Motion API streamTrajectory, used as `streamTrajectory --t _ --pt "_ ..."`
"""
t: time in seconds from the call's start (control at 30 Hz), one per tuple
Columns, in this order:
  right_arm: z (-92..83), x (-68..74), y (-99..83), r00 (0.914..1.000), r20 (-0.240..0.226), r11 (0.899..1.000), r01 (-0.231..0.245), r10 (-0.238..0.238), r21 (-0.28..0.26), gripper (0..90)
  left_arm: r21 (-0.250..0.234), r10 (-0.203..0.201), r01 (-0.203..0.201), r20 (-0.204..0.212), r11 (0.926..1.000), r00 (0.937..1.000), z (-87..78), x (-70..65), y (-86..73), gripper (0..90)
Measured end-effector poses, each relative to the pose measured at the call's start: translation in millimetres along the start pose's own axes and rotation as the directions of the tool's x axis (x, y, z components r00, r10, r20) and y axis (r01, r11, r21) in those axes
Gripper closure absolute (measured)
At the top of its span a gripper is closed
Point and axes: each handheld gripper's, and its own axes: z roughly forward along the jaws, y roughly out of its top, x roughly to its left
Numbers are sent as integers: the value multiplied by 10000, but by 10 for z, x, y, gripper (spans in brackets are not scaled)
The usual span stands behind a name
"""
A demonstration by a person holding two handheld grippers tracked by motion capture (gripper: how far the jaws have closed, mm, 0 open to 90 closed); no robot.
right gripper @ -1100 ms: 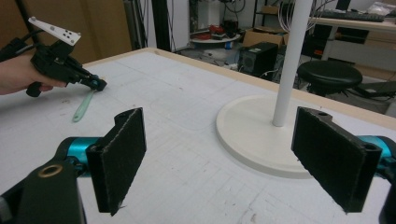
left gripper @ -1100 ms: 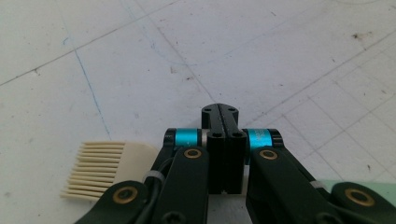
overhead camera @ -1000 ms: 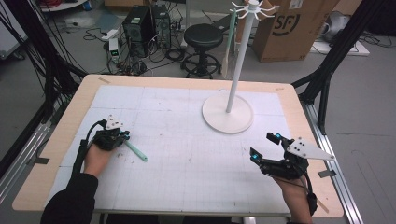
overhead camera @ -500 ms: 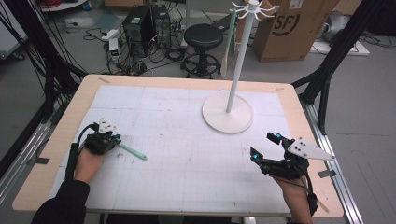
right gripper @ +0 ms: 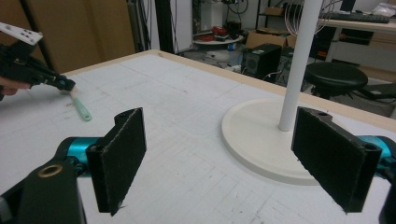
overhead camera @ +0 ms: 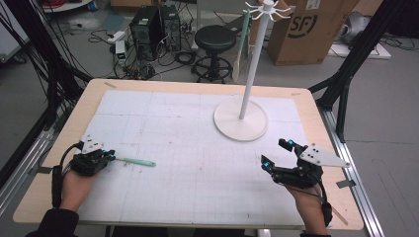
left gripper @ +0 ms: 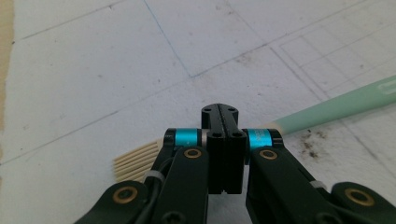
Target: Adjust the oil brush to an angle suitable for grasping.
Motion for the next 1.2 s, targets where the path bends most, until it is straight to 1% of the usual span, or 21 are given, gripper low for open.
streamTrajectory --t 0.03,0.07,0.1,0.13,0.17,0.23,0.3,0.33,0.4,0.6,0.7,0.83,0.87,0.93,0.97,1.1,1.17,1.2 --pt "3 -1 1 10000 6 10000 -13 13 6 167 -239 -79 80 17 9997 10000 -32 9 24 899" --pt "9 -2 3 10000 11 10000 -14 14 15 167 -402 -14 15 37 9992 10000 -58 22 60 899" --pt "16 1 5 10000 -8 10000 -9 9 54 167 -402 -14 15 37 9992 10000 -58 22 60 899" --pt "23 6 10 10000 -21 10000 -4 4 43 168 -567 176 -174 33 9982 9998 -72 18 147 899" --pt "31 11 16 10000 -14 10000 34 -34 23 168 -565 341 -335 103 9978 9994 -64 11 189 899" --pt "41 22 25 10000 -71 10000 64 -64 -9 167 -555 462 -452 161 9974 9988 -27 -13 239 899" --pt "45 26 27 10000 -80 10000 50 -50 -14 167 -527 426 -414 227 9978 9988 -2 -17 241 899" --pt "51 30 26 9999 -101 10000 60 -60 -2 167 -376 470 -462 222 9982 9986 21 -15 234 899" --pt "49 29 25 9999 -119 10000 70 -70 -6 167 -399 394 -381 302 9985 9988 40 -13 201 899" --pt "26 10 17 10000 -45 10000 -3 3 -45 167 -538 175 -151 447 9984 9988 20 11 167 899" --pt "27 12 14 10000 -44 10000 20 -20 -26 167 -595 204 -171 559 9981 9982 7 12 163 899" --pt "20 12 15 10000 -61 10000 15 -15 -2 168 -907 239 -172 737 9957 9970 -20 14 173 899" --pt "19 11 15 10000 -65 10000 24 -24 -12 168 -907 239 -172 737 9957 9970 -20 14 173 899" --pt "20 10 11 10000 -63 10000 0 0 -4 167 -1009 360 -271 873 9945 9955 -15 16 179 899" --pt "21 11 11 10000 -73 10000 -18 18 -10 167 -1007 351 -259 906 9946 9953 -8 13 182 899" --pt "29 16 15 10000 -80 10000 -6 6 -40 167 -997 579 -488 901 9938 9942 17 1 224 899" --pt "40 20 15 10000 -96 10000 -13 13 -3 167 -1011 577 -484 909 9937 9942 46 4 248 899" --pt "48 23 16 9999 -104 10000 11 -11 -4 167 -860 583 -506 895 9950 9943 69 6 253 899"
